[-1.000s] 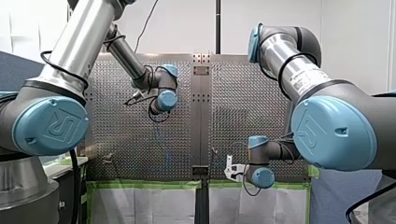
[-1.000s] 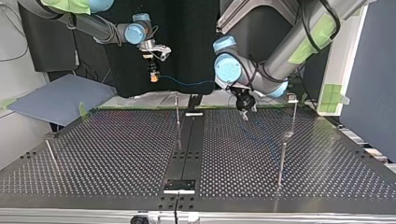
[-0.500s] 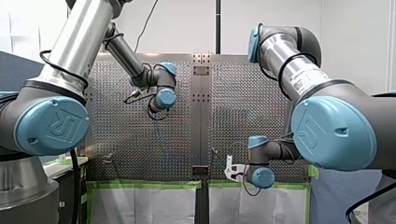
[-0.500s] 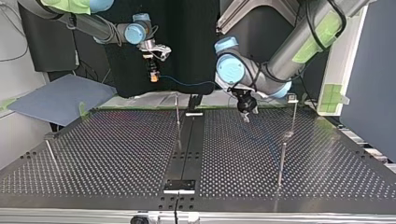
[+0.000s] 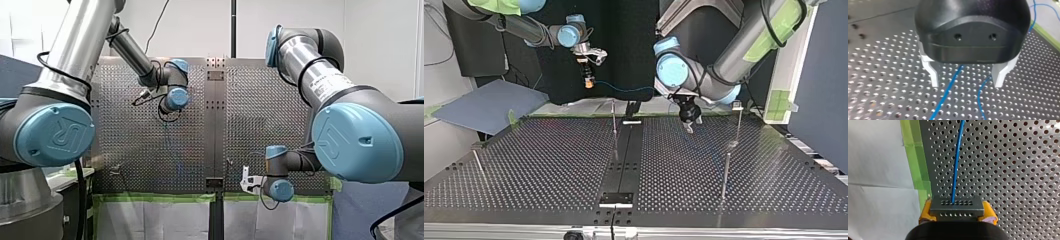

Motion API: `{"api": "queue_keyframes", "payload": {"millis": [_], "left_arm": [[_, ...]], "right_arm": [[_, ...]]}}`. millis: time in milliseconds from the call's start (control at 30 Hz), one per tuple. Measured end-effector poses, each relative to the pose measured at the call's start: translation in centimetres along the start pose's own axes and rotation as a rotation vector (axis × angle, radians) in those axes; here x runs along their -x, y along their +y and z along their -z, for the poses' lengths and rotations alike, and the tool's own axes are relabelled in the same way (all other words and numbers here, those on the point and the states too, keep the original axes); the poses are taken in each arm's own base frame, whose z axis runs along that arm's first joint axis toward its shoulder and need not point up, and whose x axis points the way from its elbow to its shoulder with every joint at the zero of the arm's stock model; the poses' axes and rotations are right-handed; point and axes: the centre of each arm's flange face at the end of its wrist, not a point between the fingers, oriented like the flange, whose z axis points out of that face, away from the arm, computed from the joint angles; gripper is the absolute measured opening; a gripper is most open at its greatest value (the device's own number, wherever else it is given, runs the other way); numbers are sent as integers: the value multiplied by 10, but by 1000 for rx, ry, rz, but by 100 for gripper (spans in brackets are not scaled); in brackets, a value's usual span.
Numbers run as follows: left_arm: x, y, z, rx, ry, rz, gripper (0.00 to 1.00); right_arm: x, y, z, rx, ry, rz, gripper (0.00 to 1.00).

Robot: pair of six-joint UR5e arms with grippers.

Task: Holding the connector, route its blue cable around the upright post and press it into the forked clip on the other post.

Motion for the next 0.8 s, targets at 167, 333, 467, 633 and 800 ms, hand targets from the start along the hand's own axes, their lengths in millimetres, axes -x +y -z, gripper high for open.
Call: {"api": "queue_keyframes", "payload": {"millis": [167, 333, 467, 633, 800], "left_arm": [[7, 13, 16, -1, -9, 25, 100], [20, 31, 29, 16, -28, 39, 100], [30, 48, 34, 43, -41, 57, 100], [47, 73, 35, 83, -61, 90, 100], [55, 89, 30, 107, -76, 110, 100]], "right_arm": [[0, 0, 0, 1, 2, -2, 0], [0, 0, 0, 0, 2, -4, 0], [0, 0, 0, 0, 2, -4, 0], [0, 0, 0, -1, 3, -3, 0], [-1, 0, -1, -1, 5, -1, 0]]}}
